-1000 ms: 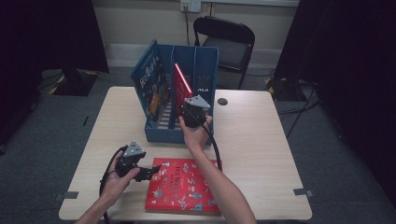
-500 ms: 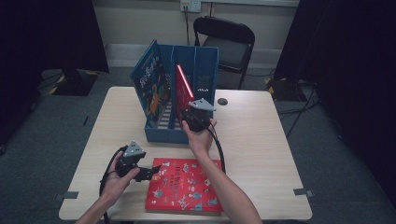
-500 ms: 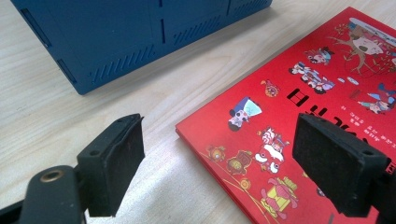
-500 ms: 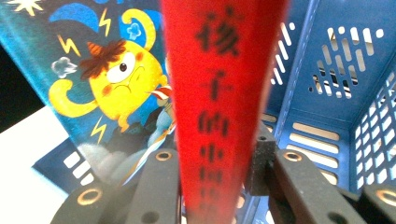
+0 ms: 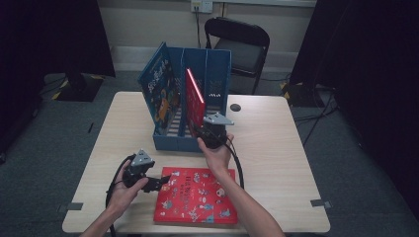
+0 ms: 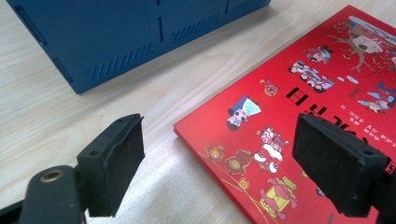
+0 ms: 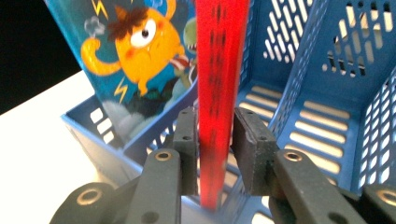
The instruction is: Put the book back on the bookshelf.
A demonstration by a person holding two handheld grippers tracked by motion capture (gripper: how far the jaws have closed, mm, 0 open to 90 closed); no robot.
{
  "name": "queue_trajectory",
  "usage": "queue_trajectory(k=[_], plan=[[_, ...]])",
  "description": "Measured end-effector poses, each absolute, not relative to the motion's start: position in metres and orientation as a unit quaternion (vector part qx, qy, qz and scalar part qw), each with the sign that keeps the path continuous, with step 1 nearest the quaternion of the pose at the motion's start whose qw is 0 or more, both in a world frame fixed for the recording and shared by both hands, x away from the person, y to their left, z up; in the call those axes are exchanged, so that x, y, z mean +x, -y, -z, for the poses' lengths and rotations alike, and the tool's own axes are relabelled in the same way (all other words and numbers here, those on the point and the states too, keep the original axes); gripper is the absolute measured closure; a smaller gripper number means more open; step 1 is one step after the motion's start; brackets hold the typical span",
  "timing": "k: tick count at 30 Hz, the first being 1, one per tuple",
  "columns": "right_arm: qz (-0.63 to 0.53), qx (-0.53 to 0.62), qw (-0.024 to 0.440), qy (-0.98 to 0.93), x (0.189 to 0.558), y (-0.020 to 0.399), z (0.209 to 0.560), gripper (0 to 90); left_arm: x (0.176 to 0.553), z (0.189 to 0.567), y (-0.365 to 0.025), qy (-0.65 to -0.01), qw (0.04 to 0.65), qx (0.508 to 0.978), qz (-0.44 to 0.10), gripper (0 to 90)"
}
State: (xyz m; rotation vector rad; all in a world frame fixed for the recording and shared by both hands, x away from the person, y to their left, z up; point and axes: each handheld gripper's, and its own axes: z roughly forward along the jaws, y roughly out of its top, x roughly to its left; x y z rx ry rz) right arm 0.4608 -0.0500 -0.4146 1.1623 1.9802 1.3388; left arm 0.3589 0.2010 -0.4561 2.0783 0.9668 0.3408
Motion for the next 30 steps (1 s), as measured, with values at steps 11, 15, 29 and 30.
queue_trajectory(k=[11,15,29,30], plan=[[-0.472,0.416,0.252,-0.736,0.463,0.041,0.423,75.1,0.359,0.456,-0.201,-0.384,0.402,0.82,-0.134,16.5],[-0.473,0.417,0.249,-0.735,0.468,0.038,0.423,74.5,0.359,0.457,-0.201,-0.384,0.4,0.821,-0.133,16.5],[-0.461,0.415,0.25,-0.743,0.491,0.02,0.42,71.4,0.36,0.458,-0.202,-0.385,0.399,0.822,-0.133,16.5],[-0.46,0.415,0.251,-0.743,0.492,0.019,0.42,71.1,0.36,0.458,-0.202,-0.385,0.4,0.821,-0.133,16.5]])
